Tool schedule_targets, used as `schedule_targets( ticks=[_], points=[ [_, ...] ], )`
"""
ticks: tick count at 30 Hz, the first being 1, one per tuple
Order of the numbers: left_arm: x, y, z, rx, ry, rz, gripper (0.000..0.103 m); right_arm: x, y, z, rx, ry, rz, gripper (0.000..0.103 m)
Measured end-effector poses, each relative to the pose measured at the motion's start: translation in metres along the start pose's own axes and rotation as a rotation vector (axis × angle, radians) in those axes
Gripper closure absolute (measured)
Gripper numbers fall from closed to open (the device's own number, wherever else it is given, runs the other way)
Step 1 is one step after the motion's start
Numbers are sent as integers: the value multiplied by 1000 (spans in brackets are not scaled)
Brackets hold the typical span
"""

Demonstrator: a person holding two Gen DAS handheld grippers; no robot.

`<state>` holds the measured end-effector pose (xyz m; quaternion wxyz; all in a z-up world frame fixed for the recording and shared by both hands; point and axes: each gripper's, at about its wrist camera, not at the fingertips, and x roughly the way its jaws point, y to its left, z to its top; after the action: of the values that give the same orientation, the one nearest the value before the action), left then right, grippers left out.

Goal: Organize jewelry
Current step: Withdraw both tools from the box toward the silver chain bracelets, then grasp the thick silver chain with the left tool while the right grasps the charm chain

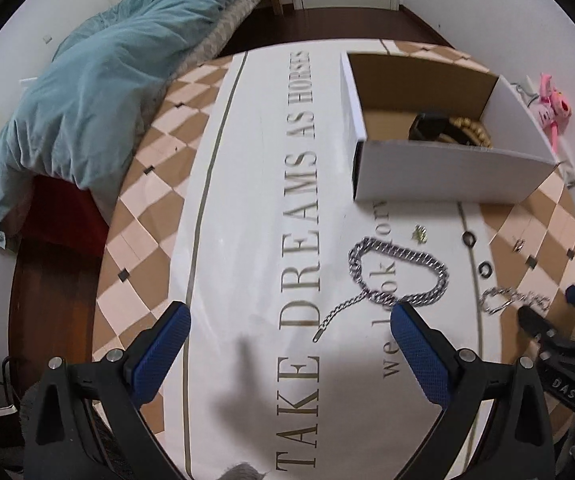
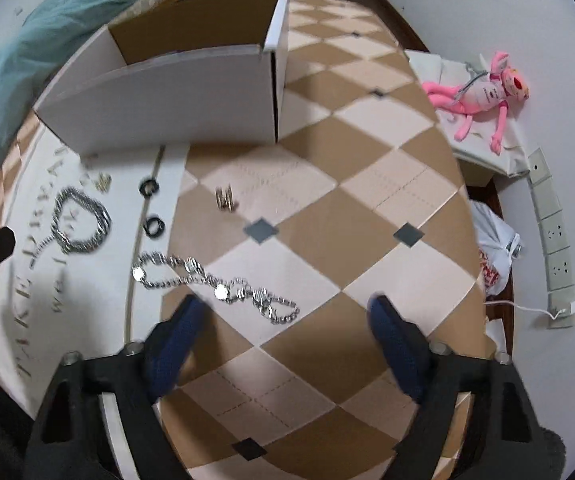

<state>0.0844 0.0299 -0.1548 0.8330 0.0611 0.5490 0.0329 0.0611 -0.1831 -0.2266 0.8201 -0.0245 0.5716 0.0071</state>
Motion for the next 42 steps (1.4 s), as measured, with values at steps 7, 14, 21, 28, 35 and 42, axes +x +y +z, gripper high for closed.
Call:
schedule_targets(
  ticks=[7, 14, 21, 28, 35, 42],
  points=[
    [14, 9, -7, -42, 25, -33, 1, -6, 23, 4, -61, -76, -12, 99],
    [21, 28, -3, -144, 50, -136, 1, -33, 12, 10, 61, -125, 97, 100],
    [30, 11, 11, -132, 61, -251, 2, -46, -5, 21, 122, -149, 105, 100],
    [15, -45, -2, 192, -21, -221, 2, -36, -20, 16, 157, -123, 108, 100],
    [21, -78, -5, 414, -23, -173, 15, -28, -31, 12, 207, -104, 125, 100],
    [23, -85, 7, 453, -17, -283, 47, -19, -39, 8, 253, -69, 147, 100]
  ],
)
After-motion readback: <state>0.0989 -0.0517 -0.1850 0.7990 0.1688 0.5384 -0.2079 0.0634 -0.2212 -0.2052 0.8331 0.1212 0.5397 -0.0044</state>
